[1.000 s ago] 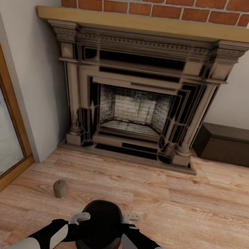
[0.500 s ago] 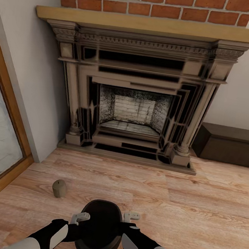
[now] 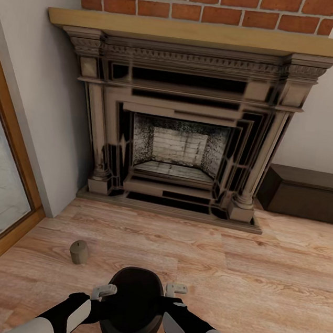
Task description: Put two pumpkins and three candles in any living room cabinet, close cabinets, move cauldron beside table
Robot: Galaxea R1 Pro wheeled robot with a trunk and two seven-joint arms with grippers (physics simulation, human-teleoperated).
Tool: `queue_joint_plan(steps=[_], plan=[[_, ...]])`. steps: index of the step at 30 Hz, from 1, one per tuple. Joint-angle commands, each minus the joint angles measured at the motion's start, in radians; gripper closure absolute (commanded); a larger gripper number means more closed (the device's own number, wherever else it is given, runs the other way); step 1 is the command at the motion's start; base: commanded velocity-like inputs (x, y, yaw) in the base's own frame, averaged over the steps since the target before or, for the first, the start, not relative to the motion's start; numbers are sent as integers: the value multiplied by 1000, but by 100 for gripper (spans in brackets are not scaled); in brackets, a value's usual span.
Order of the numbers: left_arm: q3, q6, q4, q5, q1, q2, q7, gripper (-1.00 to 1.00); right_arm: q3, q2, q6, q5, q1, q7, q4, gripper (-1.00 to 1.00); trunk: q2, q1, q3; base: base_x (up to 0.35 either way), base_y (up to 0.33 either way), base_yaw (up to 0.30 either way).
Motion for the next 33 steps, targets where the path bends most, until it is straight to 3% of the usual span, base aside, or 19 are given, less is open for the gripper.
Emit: queue_joint_plan(steps=[1,16,33], plan=[[-3,4,-1,2,0,0,0,-100,5,0,4,-1,-1,-6,-1,-100,0,0,-1,0,0,0],[-2,4,-1,5,0,1,0,-100,5,0,4,-1,-1,-6,-1,-100,0,0,-1,0,0,0],[-2,4,-1,5,0,2,0,-100,6,0,5,-1,-1,-6,-1,-100,-4,7,-67,0,0,0]])
